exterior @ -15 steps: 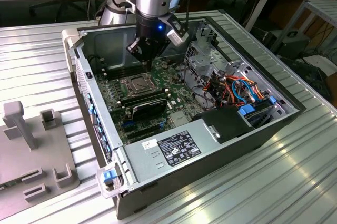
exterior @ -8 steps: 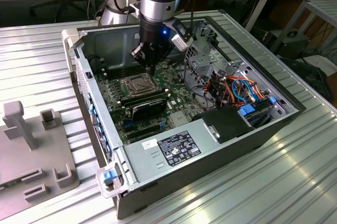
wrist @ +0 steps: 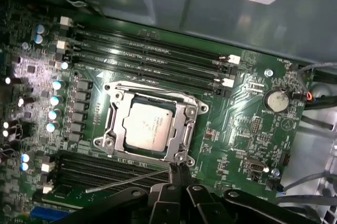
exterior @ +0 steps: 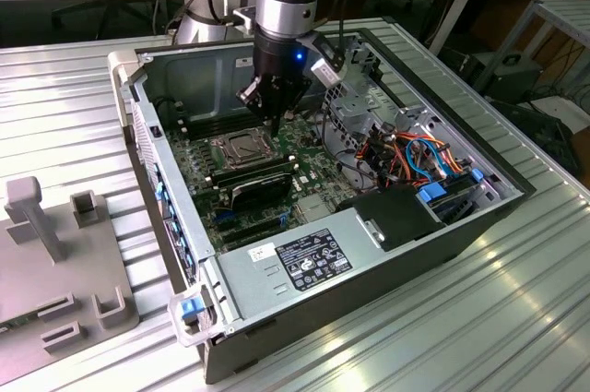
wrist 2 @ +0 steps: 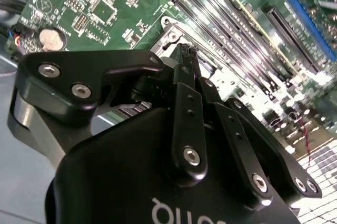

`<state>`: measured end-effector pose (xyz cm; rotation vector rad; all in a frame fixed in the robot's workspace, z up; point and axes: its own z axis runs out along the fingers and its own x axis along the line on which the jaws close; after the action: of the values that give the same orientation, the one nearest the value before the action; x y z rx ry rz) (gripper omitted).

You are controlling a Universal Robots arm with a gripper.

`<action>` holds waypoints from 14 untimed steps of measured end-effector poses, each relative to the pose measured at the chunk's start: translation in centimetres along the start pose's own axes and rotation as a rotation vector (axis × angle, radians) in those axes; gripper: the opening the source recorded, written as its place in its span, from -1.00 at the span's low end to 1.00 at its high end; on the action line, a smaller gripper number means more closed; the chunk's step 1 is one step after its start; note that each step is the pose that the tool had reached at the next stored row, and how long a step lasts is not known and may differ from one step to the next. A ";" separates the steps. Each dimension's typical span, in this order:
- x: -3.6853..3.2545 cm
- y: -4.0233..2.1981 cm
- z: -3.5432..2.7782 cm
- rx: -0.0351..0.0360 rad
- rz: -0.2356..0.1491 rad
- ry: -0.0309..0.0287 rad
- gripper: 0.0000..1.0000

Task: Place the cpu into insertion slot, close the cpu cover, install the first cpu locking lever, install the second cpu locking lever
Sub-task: 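Install the second cpu locking lever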

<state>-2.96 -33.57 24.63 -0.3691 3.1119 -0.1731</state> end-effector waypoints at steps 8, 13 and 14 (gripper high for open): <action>-0.13 -0.17 0.01 -0.0421 -0.050 -0.0152 -0.79; -0.10 -0.30 0.01 -0.0476 -0.017 -0.0069 -0.79; -0.10 -0.31 0.02 -0.0478 -0.008 -0.0058 -0.79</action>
<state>-2.78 -33.84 24.65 -0.3820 3.1140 -0.0977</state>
